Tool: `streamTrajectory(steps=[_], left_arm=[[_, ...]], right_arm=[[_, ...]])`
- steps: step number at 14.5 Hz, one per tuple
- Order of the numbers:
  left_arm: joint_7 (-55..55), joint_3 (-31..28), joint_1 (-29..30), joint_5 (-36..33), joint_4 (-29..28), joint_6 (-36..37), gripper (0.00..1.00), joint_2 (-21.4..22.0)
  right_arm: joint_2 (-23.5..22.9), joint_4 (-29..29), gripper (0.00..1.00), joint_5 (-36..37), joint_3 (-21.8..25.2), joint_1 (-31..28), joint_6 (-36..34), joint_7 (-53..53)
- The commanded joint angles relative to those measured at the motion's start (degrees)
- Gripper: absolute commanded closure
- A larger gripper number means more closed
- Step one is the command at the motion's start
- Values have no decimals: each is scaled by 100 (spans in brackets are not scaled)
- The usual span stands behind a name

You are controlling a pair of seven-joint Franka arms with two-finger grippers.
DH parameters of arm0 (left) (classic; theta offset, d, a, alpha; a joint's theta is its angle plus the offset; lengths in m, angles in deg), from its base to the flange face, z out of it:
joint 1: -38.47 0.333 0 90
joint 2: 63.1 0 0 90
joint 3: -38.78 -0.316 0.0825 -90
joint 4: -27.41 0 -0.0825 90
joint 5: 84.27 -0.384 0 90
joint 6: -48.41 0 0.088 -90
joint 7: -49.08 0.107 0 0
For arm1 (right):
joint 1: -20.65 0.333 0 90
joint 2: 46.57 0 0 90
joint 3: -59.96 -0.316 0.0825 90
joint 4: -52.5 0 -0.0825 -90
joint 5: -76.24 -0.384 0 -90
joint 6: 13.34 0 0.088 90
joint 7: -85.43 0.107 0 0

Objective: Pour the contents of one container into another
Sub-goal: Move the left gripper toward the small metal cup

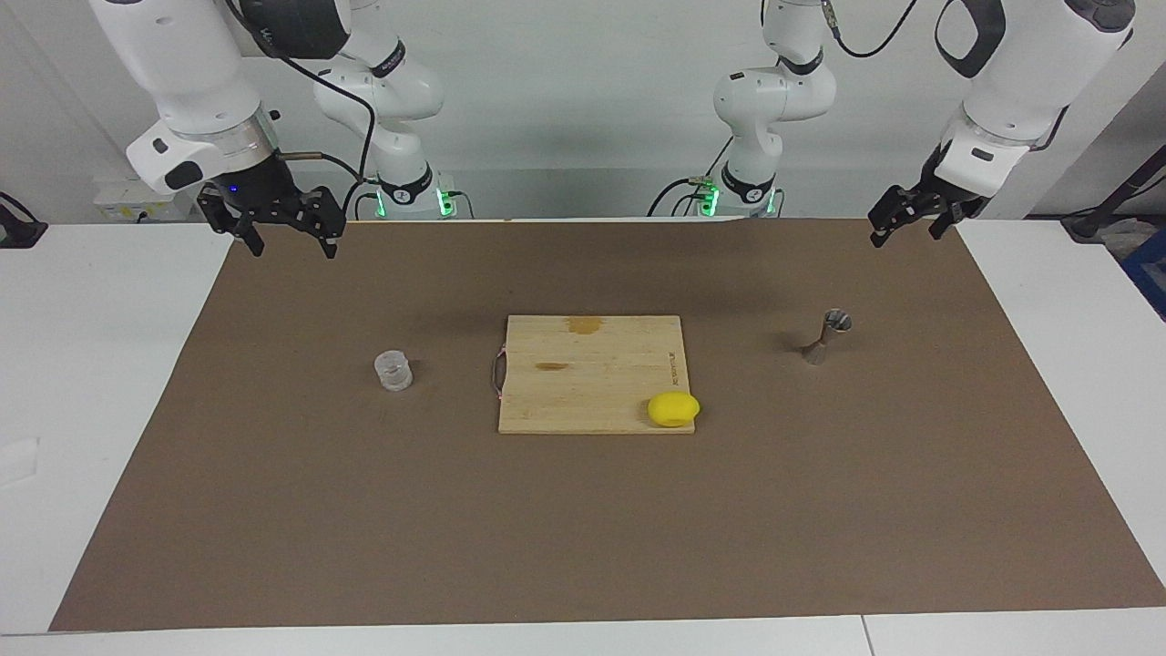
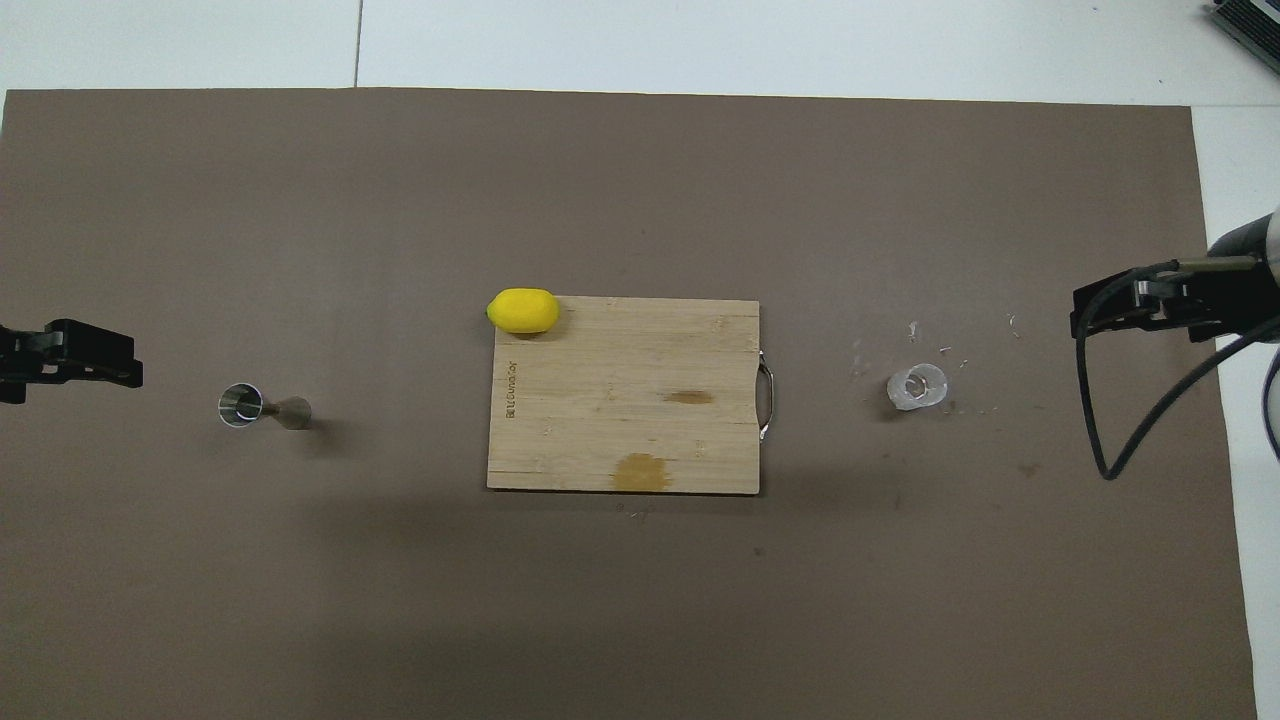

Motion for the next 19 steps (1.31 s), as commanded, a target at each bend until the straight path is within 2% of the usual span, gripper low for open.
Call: streamTrajectory(steps=[1,7,12,19], left_arm=[[-57,41,30,-61,-132,-109,0,137],[-83,41,22,-61,-184,-371,0,137],[-92,41,30,-61,-615,-1486,0,172],[-118,41,30,-52,-607,-2419,0,-538]], right_arm=[[128,174,0,-2,-16,-54,34,-20],[129,166,0,-11,-16,-54,25,-3],[129,166,0,-2,-16,-62,16,6],[129,183,0,-11,-16,-62,8,-3]])
